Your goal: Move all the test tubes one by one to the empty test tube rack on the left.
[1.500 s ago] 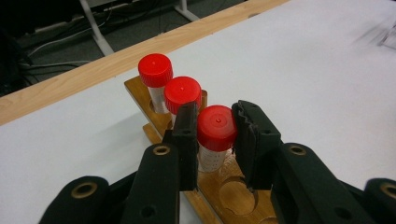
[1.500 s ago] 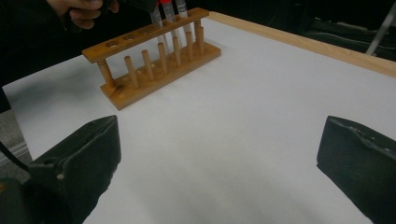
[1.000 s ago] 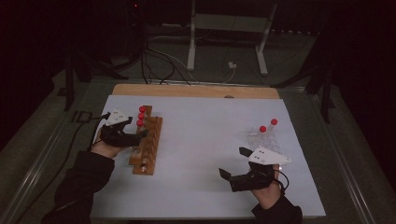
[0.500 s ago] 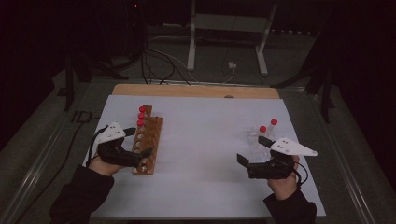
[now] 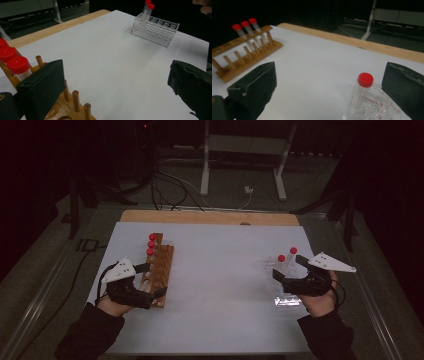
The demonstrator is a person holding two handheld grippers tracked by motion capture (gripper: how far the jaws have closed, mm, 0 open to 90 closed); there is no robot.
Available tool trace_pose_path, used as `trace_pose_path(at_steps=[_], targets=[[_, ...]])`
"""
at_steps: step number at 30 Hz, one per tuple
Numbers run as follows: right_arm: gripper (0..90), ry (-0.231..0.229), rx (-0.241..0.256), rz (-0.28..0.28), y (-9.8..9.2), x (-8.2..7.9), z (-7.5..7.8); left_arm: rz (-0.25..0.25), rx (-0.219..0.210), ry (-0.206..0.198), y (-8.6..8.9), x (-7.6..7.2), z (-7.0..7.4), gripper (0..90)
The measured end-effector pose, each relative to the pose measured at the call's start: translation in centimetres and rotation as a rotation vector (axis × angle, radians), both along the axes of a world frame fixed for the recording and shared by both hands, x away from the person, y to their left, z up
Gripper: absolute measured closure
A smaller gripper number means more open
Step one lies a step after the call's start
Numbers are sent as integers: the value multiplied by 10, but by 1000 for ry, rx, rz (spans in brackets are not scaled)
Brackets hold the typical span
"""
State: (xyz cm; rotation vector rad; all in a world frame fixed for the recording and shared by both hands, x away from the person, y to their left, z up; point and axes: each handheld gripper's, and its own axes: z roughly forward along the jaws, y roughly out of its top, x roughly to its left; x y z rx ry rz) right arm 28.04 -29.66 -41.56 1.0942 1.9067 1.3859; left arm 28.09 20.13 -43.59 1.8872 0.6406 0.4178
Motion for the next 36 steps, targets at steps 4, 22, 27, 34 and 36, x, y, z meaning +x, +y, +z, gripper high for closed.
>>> trace_pose_path(at_steps=[4,22,27,34,36], targets=[[0,37,-22,-4,-5,13,-11,-5,-9,13,-1,0,0,20],[270,184,-100,-70,-22,49,-46,-13,-7,20,-2,0,-1,20],[414,201,-123,-60,-22,55,-48,-17,-4,20,-2,0,-2,20],[586,209,-173,-53,-23,61,-53,-23,2,25,-4,0,-3,20],[628,208,-185,-49,-23,62,-53,-23,2,24,-3,1,-3,20]])
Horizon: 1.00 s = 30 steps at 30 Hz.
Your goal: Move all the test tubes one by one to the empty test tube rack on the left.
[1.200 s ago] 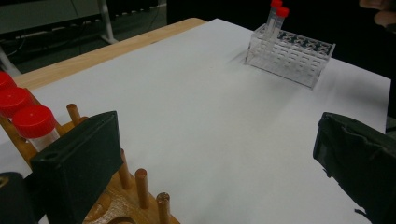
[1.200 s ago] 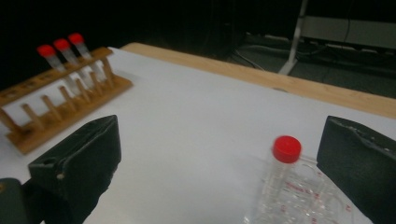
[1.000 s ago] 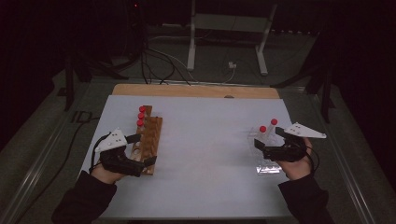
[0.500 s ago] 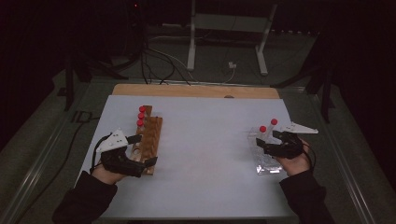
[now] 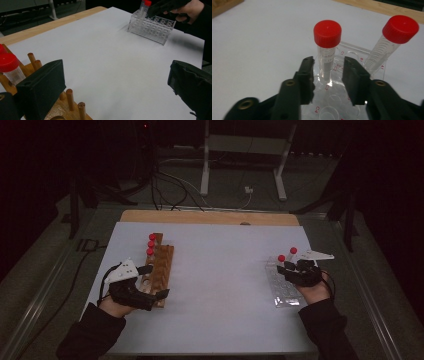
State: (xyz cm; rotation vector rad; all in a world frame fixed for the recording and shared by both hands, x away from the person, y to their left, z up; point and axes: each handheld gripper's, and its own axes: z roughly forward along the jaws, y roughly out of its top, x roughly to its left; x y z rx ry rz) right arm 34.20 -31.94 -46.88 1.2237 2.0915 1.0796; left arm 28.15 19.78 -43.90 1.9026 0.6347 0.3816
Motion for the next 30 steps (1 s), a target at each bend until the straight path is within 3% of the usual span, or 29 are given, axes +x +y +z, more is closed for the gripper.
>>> trace_pose_path(at_steps=[11,30], targets=[[710,12,6,17,1,8,2,-7,8,2,-1,0,0,20],[751,5,-15,7,7,10,-1,0,0,-3,1,0,2,20]])
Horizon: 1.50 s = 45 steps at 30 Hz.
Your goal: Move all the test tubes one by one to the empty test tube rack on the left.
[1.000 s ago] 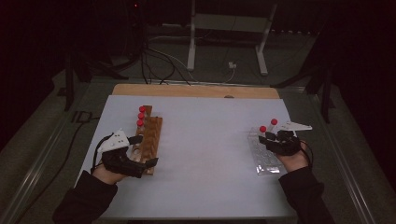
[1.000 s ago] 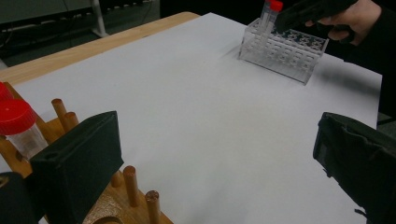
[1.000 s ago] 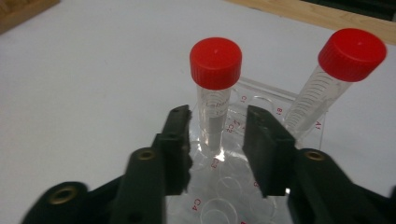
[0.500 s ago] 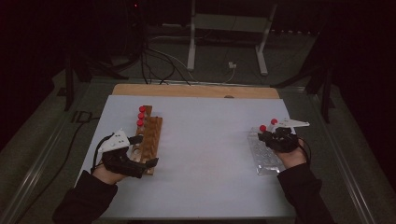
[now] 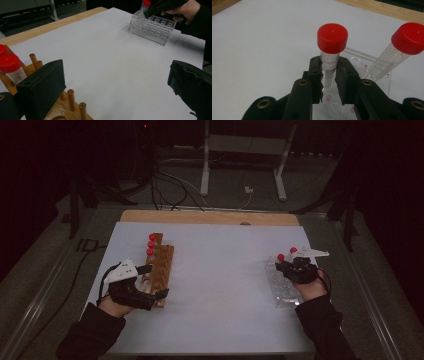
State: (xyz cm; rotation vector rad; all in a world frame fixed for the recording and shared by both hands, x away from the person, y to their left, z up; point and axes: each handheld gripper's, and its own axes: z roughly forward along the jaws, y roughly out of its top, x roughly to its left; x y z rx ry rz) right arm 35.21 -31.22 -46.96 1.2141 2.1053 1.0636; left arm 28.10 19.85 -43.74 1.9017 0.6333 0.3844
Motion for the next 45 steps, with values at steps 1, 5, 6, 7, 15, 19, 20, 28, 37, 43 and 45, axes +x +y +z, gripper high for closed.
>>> trace_pose_path(at_steps=[1,5,6,7,15,19,20,28,37,43,45], targets=[[751,-5,-4,-1,0,0,0,1,1,-2,0,0,0,20],[752,-13,4,-1,-1,-3,3,-3,2,2,0,0,0,20],[752,-13,7,-1,-2,-4,4,-3,3,1,0,0,-1,20],[752,-17,10,-1,-3,-4,5,0,2,0,0,0,-1,20],[752,-48,29,-6,-6,-12,16,-3,-2,0,0,0,1,20],[752,-80,42,-7,-10,-19,26,-4,-2,1,0,0,1,20],[752,-90,44,-8,-10,-21,29,-4,0,-1,-1,0,1,20],[752,-151,55,-10,-13,-35,48,-13,4,3,-3,-1,2,20],[752,-187,62,59,6,-48,62,-38,-2,-6,-9,-2,7,20],[752,-178,48,115,24,-51,59,-54,-6,-7,-14,-3,10,20],[752,-172,45,132,30,-52,58,-62,-7,-7,-16,-2,11,20]])
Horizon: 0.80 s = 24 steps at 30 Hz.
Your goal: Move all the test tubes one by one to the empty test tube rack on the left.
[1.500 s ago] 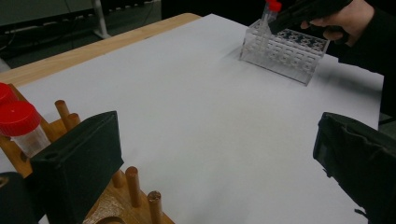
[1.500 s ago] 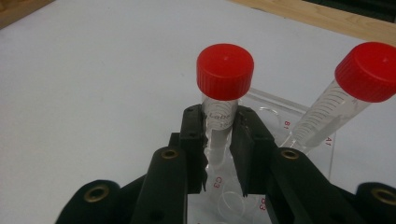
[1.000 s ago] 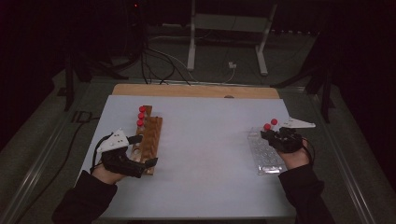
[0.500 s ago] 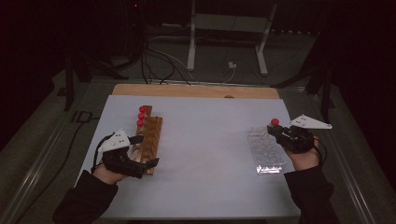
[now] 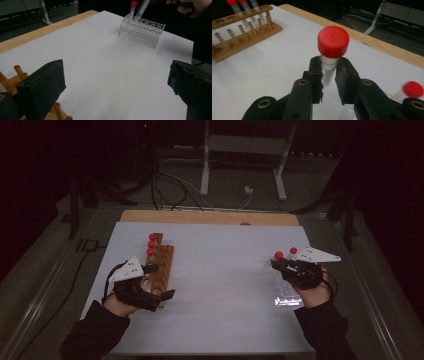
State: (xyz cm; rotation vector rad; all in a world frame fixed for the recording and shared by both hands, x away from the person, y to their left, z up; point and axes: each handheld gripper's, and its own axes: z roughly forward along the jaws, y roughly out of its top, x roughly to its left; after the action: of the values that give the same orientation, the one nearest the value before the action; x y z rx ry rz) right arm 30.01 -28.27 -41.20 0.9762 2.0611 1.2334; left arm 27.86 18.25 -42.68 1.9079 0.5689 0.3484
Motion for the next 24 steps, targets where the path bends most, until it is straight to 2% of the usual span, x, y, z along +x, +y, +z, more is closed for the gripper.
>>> trace_pose_path(at_steps=[8,24], targets=[[751,27,-31,67,24,-4,-11,-32,7,17,-12,0,-3,20],[751,76,-88,186,64,-13,-30,-100,27,-2,-44,2,3,20]])
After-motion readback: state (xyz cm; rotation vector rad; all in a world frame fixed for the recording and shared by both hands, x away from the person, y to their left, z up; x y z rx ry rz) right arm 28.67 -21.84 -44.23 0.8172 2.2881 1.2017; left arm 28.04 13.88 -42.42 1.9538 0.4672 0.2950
